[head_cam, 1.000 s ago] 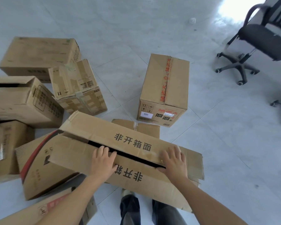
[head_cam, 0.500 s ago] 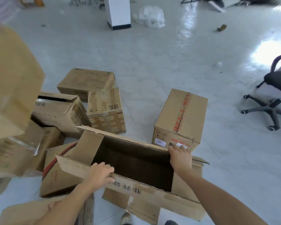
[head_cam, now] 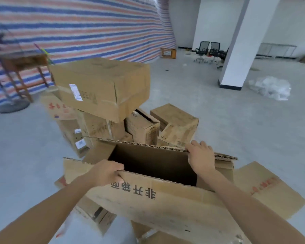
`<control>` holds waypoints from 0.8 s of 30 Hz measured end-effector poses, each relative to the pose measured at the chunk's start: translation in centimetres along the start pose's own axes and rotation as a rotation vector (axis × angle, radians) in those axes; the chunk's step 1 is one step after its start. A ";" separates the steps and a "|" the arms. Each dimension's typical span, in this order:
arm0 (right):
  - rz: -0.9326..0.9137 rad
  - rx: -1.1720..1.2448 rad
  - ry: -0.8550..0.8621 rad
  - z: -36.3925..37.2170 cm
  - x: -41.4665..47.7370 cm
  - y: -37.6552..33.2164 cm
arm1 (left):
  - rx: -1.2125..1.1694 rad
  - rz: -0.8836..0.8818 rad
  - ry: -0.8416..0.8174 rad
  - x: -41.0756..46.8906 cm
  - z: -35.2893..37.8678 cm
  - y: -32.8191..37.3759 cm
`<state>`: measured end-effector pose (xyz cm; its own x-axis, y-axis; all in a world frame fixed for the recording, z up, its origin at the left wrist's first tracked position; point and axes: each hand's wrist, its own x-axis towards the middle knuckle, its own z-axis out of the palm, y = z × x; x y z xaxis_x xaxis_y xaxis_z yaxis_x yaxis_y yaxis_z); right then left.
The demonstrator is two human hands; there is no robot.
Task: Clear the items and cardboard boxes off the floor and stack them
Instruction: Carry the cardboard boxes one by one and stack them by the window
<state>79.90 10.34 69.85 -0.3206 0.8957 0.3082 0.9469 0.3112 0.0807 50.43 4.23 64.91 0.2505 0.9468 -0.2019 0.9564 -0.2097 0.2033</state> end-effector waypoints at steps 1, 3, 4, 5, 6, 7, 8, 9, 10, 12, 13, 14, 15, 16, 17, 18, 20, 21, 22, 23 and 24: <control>-0.045 0.029 -0.027 -1.3 0.3 -1.2 | -0.051 -0.057 0.014 -1.8 -1.0 -0.3; -0.111 0.101 0.020 -3.2 1.1 -3.5 | -0.120 -0.157 0.072 -5.5 -3.1 -1.0; -0.156 0.144 0.047 -4.3 1.3 -4.9 | -0.135 -0.198 0.111 -7.7 -4.0 -1.5; -0.190 0.186 0.065 -5.2 1.8 -6.4 | -0.141 -0.237 0.148 -9.9 -4.9 -2.1; -0.226 0.219 0.091 -6.3 2.1 -8.0 | -0.149 -0.278 0.181 -12.3 -5.5 -2.8; -0.272 0.246 0.114 -7.2 2.4 -9.8 | -0.158 -0.314 0.208 -14.7 -6.0 -3.6; -0.315 0.268 0.125 -8.3 2.8 -11.9 | -0.164 -0.351 0.231 -17.3 -6.3 -4.5; -0.365 0.283 0.130 -9.1 3.1 -14.1 | -0.164 -0.388 0.256 -20.0 -6.5 -5.3; -0.411 0.299 0.140 -10.0 3.2 -16.4 | -0.159 -0.426 0.278 -22.7 -6.7 -5.9; -0.483 0.366 0.160 -11.9 3.1 -21.4 | -0.157 -0.493 0.327 -28.2 -6.9 -6.9; -0.522 0.391 0.178 -12.7 2.9 -23.9 | -0.156 -0.522 0.352 -30.8 -7.1 -7.2; -0.560 0.398 0.199 -13.7 2.6 -26.4 | -0.151 -0.559 0.375 -33.4 -7.3 -7.5; -0.593 0.406 0.218 -14.9 2.1 -29.0 | -0.138 -0.610 0.393 -36.0 -7.5 -7.9; -0.621 0.424 0.224 -15.9 1.6 -31.6 | -0.118 -0.667 0.402 -38.7 -7.7 -8.3; -0.646 0.460 0.222 -17.0 0.9 -34.2 | -0.103 -0.724 0.409 -41.4 -7.8 -8.8; -0.672 0.495 0.210 -18.1 0.3 -36.8 | -0.093 -0.775 0.426 -44.1 -8.0 -9.2; -0.732 0.566 0.198 -19.8 -1.4 -41.7 | -0.065 -0.860 0.455 -49.3 -8.2 -9.9; -0.763 0.602 0.197 -20.5 -2.3 -44.1 | -0.052 -0.900 0.463 -51.8 -8.3 -10.2; -0.795 0.630 0.206 -21.1 -3.3 -46.3 | -0.047 -0.938 0.478 -54.1 -8.5 -10.4; -0.830 0.648 0.218 -21.8 -4.2 -48.3 | -0.040 -0.978 0.497 -56.3 -8.6 -10.6; -0.863 0.665 0.223 -22.4 -5.2 -50.3 | -0.031 -1.018 0.510 -58.4 -8.6 -10.7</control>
<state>34.46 -17.07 85.45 -0.7913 0.2404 0.5622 0.1859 0.9705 -0.1534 24.29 -46.73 82.72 -0.7369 0.6644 0.1250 0.6749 0.7123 0.1926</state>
